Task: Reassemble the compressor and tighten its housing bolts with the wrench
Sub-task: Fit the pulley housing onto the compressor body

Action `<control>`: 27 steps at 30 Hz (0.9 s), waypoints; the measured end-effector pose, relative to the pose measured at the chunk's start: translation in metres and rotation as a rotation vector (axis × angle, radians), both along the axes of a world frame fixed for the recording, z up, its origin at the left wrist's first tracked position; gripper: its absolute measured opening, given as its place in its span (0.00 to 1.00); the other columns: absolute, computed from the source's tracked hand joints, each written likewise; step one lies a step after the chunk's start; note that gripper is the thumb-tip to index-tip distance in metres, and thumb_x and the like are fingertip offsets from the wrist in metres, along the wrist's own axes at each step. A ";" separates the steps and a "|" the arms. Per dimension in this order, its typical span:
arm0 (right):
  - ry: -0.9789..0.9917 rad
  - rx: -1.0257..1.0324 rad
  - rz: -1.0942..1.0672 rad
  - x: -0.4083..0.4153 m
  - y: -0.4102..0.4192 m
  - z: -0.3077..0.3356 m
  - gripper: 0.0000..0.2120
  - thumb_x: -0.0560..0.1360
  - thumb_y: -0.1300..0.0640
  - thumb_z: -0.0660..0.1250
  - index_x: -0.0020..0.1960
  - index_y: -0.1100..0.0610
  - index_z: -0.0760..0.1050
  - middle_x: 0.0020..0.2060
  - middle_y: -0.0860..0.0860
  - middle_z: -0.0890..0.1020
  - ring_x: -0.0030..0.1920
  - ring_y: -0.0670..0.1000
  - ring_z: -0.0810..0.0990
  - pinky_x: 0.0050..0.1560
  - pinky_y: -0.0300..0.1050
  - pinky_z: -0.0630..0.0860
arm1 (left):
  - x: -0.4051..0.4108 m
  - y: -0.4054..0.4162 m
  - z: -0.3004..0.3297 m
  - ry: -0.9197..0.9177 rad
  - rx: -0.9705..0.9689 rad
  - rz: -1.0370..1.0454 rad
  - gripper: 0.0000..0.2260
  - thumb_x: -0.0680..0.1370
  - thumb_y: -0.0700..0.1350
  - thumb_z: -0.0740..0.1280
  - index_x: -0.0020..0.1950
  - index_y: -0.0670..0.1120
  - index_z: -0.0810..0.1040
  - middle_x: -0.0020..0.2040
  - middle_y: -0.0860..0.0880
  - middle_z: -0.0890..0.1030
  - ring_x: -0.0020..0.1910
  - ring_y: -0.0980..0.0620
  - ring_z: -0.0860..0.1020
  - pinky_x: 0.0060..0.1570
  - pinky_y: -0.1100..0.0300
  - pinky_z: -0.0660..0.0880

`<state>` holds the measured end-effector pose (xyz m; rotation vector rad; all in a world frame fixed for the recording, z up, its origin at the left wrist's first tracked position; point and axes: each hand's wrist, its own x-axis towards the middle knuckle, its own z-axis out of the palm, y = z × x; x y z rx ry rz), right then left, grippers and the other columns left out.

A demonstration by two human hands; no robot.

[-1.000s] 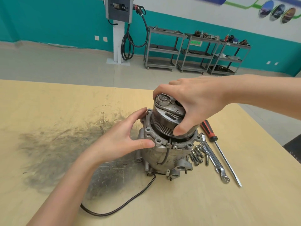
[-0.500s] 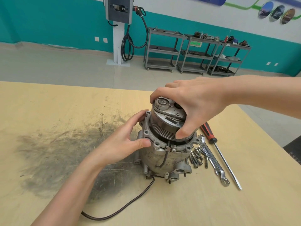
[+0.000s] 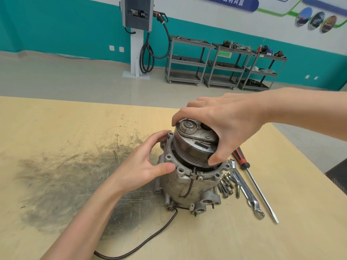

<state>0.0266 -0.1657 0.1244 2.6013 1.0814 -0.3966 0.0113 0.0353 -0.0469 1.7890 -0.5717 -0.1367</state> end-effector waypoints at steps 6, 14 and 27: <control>-0.012 0.126 -0.041 -0.004 -0.015 -0.012 0.48 0.63 0.32 0.69 0.73 0.36 0.45 0.67 0.45 0.63 0.67 0.45 0.60 0.56 0.42 0.67 | -0.003 -0.002 0.002 0.019 0.056 -0.019 0.44 0.57 0.82 0.65 0.69 0.73 0.55 0.74 0.70 0.59 0.73 0.72 0.58 0.70 0.68 0.58; 0.171 1.370 -0.407 -0.049 -0.041 -0.092 0.61 0.53 0.33 0.80 0.77 0.40 0.50 0.68 0.40 0.70 0.68 0.41 0.73 0.67 0.38 0.70 | -0.005 -0.003 0.001 0.023 0.036 -0.020 0.43 0.59 0.81 0.64 0.71 0.72 0.56 0.72 0.77 0.59 0.73 0.73 0.57 0.64 0.80 0.57; 0.100 1.703 -0.375 -0.039 -0.028 -0.132 0.55 0.58 0.43 0.82 0.76 0.50 0.55 0.64 0.40 0.76 0.66 0.48 0.76 0.61 0.37 0.74 | 0.004 0.003 0.027 0.037 0.175 -0.081 0.59 0.53 0.75 0.74 0.79 0.59 0.56 0.76 0.64 0.63 0.74 0.69 0.61 0.76 0.58 0.58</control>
